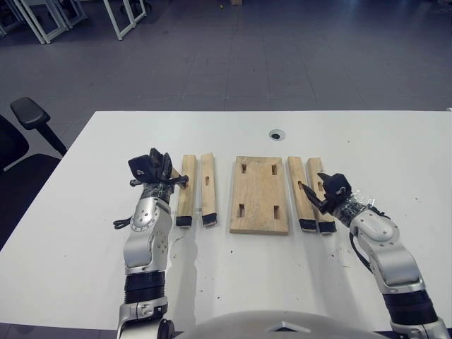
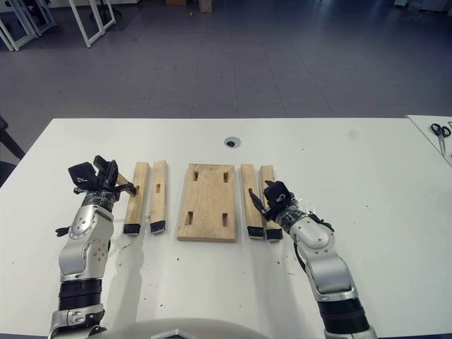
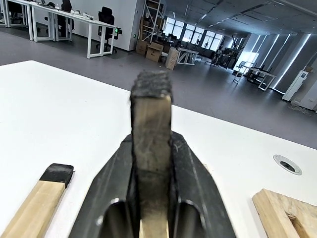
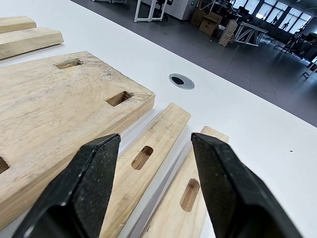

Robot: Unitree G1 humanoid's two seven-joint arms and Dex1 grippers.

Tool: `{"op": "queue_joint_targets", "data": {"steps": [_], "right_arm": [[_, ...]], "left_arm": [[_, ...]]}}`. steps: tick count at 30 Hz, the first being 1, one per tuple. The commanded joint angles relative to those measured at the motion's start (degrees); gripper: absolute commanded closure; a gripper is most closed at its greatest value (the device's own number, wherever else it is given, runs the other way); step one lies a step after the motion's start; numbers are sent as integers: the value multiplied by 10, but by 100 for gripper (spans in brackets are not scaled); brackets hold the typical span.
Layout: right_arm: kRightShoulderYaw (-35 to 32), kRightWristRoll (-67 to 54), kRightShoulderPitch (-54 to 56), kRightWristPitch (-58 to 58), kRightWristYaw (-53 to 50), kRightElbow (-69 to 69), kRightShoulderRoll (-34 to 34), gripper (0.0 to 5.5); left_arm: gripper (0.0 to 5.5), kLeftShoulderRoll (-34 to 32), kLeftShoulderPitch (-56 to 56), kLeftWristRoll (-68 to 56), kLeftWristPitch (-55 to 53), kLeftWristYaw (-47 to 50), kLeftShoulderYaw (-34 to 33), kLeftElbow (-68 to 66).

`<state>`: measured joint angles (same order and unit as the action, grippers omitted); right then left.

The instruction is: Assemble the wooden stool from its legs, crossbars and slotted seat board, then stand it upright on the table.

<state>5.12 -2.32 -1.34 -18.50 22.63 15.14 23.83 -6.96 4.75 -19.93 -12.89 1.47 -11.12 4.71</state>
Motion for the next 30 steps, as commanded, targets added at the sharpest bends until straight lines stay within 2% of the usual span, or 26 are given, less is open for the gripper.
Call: {"op": "queue_joint_targets", "data": {"steps": [1, 16, 24, 30], "right_arm": [[-5, 5, -6, 0, 4, 2, 6, 286], [-5, 9, -9, 5, 11, -5, 7, 286], [-6, 12, -11, 11, 10, -7, 7, 286], [-5, 16, -8, 17, 8, -11, 3, 286]], "left_arm": [[508, 5, 18, 6, 5, -8, -3, -22], [508, 14, 20, 18, 12, -20, -6, -46], [508, -9, 8, 79, 11, -20, 17, -96], [508, 12, 0, 74, 31, -34, 22, -152]]}}
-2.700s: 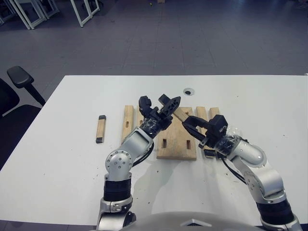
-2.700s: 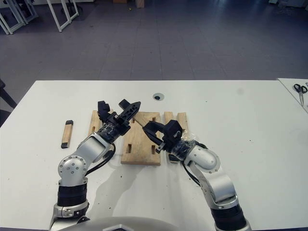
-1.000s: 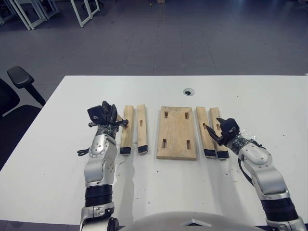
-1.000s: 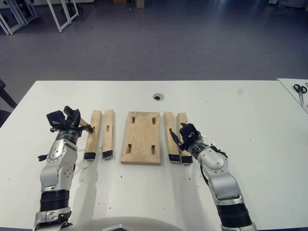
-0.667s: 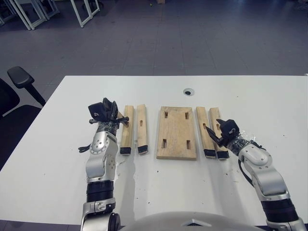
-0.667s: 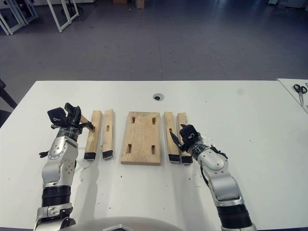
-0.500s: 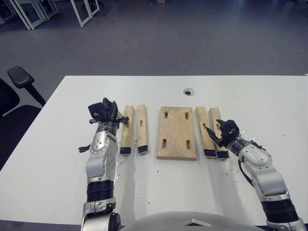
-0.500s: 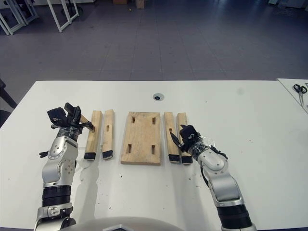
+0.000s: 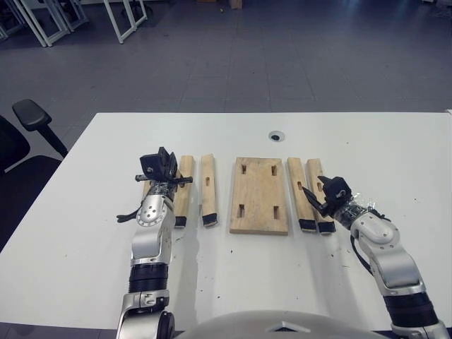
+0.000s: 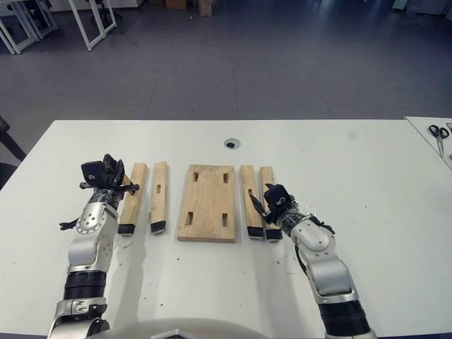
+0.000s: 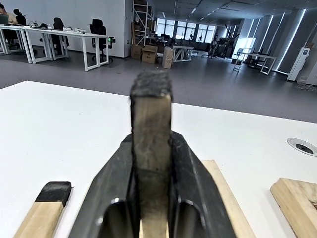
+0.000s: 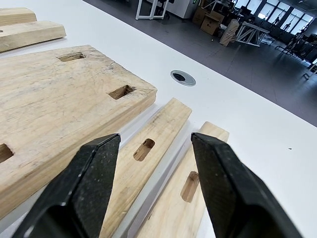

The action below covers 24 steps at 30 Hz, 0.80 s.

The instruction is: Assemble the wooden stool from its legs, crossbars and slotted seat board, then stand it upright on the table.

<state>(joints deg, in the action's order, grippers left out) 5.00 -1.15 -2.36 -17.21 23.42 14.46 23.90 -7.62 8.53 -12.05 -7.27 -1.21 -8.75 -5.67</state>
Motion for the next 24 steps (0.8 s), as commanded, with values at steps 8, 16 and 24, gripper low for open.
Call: {"op": "queue_joint_targets", "data": {"steps": [8, 16, 24], "right_arm": [[-7, 8, 11, 7, -7, -14, -2, 286], [-5, 10, 17, 12, -6, -20, -5, 286], [-5, 11, 12, 13, -8, -18, -6, 286]], "left_arm": [[508, -9, -20, 35, -47, -16, 29, -28], [508, -4, -1, 39, -73, -12, 27, -17], [460, -2, 4, 34, -56, -11, 16, 15]]}}
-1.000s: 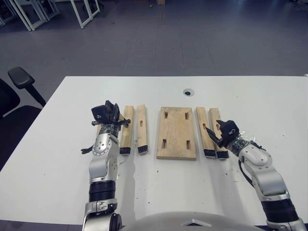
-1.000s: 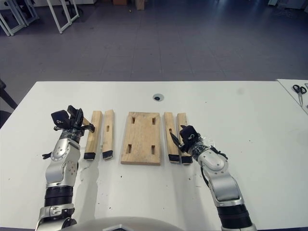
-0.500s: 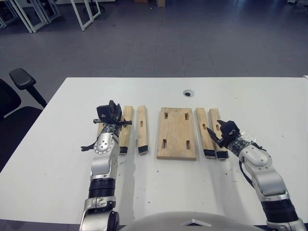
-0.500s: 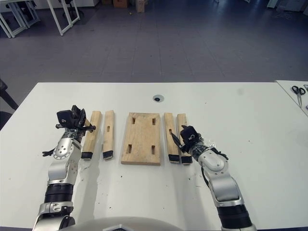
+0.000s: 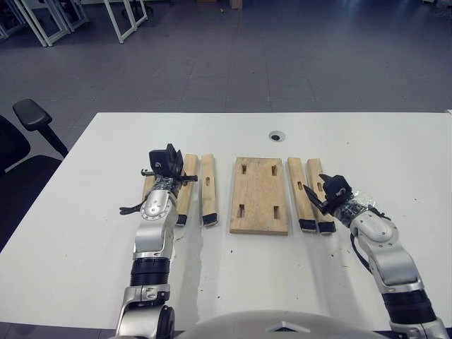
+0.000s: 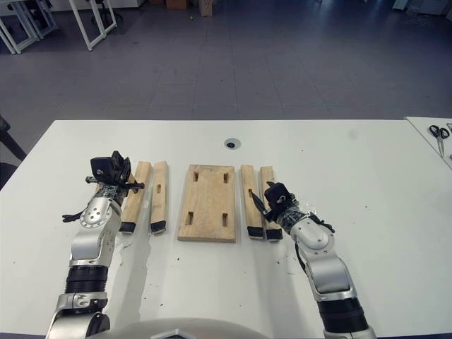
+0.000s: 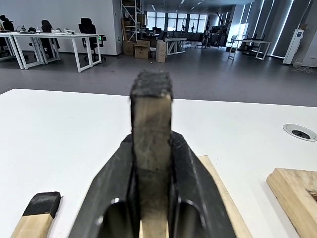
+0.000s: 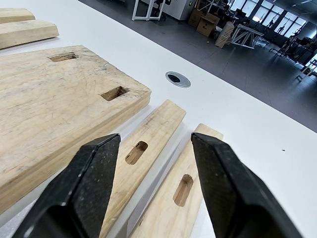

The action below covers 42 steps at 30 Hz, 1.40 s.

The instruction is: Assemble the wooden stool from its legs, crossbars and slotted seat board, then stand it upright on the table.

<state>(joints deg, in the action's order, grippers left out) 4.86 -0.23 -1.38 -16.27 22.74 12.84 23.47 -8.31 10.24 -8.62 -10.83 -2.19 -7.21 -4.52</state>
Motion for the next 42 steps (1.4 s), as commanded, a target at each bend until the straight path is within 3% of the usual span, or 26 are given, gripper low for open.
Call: {"op": "queue_joint_targets", "data": {"steps": [1, 6, 10, 14, 16, 24, 29, 33, 36, 42], "right_arm": [[-4, 2, 2, 3, -1, -1, -2, 286], [-3, 3, -2, 1, -5, 4, -4, 286], [-3, 5, -6, 3, -8, 2, -5, 286], [0, 6, -3, 3, -12, 0, -9, 286], [1, 7, -1, 5, -13, -2, -11, 286], [7, 9, -4, 8, -18, -6, -17, 286], [3, 10, -11, 11, -15, -4, -14, 286], [5, 11, -17, 10, -16, 1, -15, 286], [6, 13, -18, 10, -17, 1, -16, 286], [8, 16, -29, 6, -19, 11, -20, 286]], "left_arm": [[442, 3, -14, -3, -22, -1, -3, 24], [371, -48, 8, -29, -49, -26, -37, 192], [366, -71, 113, -143, -114, -41, -85, 272], [366, -104, 266, -161, -128, -40, -110, 138], [366, -115, 287, -150, -125, -51, -105, 63], [366, -44, 101, -108, -179, -74, -11, -61], [366, -64, 116, -93, -130, -52, -52, -111], [366, -67, 147, -106, -124, -37, -62, -6], [366, -26, 142, -142, -90, -26, -72, 114], [366, -25, 5, -99, -62, -24, -59, 268]]}}
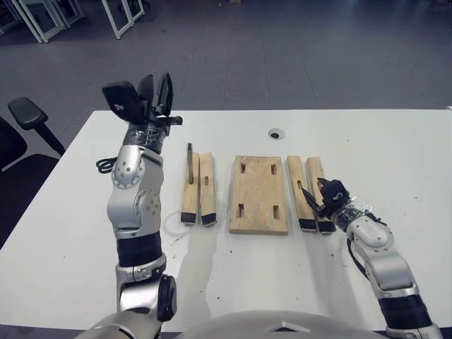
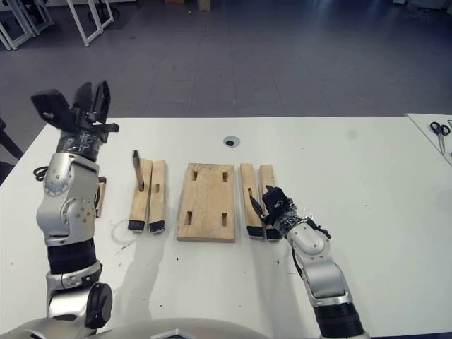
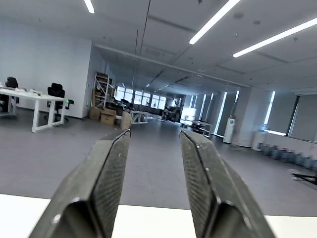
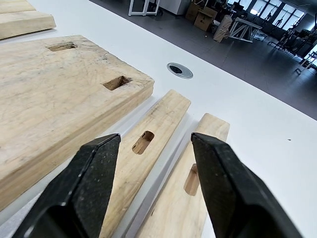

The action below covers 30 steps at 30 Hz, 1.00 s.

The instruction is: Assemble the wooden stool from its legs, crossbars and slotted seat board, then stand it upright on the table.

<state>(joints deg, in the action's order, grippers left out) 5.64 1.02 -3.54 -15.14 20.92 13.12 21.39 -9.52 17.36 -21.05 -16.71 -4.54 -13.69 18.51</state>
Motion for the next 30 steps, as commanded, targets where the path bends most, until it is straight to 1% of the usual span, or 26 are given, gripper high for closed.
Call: {"op": "queue_joint_targets", "data": {"steps": [1, 3, 6, 7, 10, 12, 15, 18, 22, 26, 30], "right_arm": [[-1, 4, -7, -6, -1, 8, 1, 286], [-3, 4, -6, -6, 1, 7, 3, 286], [-6, 3, -9, -7, 3, 9, 7, 286], [-7, 3, -11, -7, 3, 10, 7, 286], [-8, 3, -12, -8, 4, 9, 8, 286], [-8, 3, -12, -9, 5, 10, 9, 286], [-8, 2, -11, -10, 8, 10, 10, 286], [-8, 2, -7, -10, 11, 7, 11, 286], [-9, 2, -3, -9, 13, 4, 12, 286], [-10, 2, 0, -8, 14, 2, 14, 286], [-9, 1, 2, -8, 14, 0, 15, 286]], "left_arm": [[366, -22, -96, 41, -1, -7, 13, 47], [366, -29, -138, 58, -1, -14, 23, 61], [366, -23, -220, 53, -4, -33, 40, 88], [344, -21, -249, 51, 0, -41, 46, 92], [304, -16, -333, 58, 20, -64, 68, 77], [267, -13, -363, 71, 33, -67, 79, 50], [218, -11, -372, 92, 37, -65, 97, 19], [173, -6, -368, 102, 15, -59, 114, 5], [173, -2, -354, 122, -25, -42, 132, -4], [173, 2, -350, 142, -40, -16, 124, -20], [173, 5, -349, 142, -41, -11, 117, -35]]}}
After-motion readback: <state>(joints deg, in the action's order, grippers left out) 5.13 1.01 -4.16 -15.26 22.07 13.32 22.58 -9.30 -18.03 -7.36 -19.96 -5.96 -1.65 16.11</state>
